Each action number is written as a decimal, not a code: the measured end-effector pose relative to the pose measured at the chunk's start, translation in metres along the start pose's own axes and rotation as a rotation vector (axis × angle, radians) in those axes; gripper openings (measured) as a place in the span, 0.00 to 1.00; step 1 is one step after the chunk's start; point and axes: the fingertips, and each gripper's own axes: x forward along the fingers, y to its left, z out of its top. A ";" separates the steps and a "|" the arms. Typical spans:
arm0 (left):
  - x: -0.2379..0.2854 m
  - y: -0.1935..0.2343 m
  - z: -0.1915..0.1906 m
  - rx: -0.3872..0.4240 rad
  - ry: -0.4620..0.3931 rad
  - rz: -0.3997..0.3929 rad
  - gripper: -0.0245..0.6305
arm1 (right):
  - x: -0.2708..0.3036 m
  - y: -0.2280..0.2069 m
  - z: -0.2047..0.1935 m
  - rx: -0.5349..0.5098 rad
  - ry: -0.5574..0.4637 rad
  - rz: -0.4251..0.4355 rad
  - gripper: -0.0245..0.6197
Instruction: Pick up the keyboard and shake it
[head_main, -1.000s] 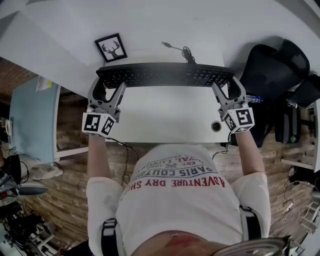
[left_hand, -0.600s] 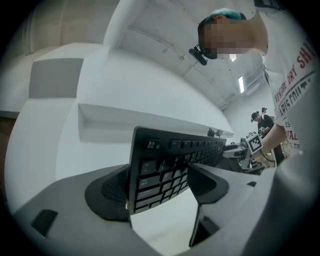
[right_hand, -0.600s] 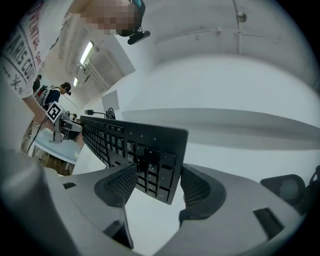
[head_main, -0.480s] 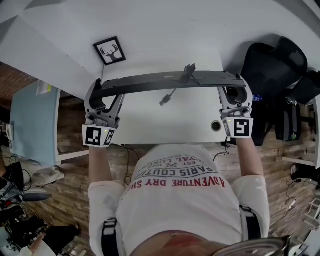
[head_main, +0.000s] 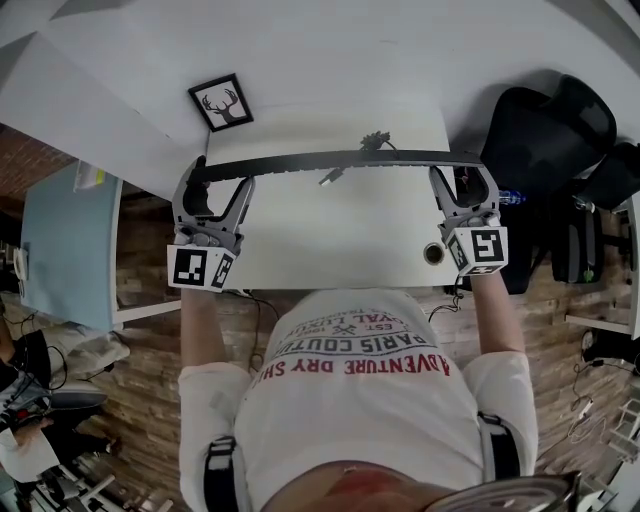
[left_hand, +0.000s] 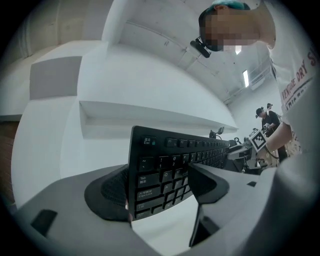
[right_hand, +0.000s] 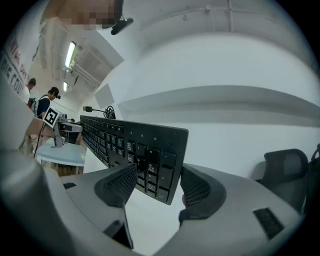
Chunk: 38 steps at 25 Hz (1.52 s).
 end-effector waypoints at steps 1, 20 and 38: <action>0.002 -0.001 -0.002 0.005 0.019 0.004 0.58 | 0.003 -0.001 -0.008 0.029 0.034 0.007 0.48; -0.006 -0.044 0.018 0.182 -0.099 0.028 0.58 | 0.009 -0.022 -0.050 0.140 0.075 -0.044 0.48; -0.007 0.015 -0.032 -0.194 0.014 -0.004 0.58 | -0.002 0.020 0.002 -0.153 0.007 0.033 0.48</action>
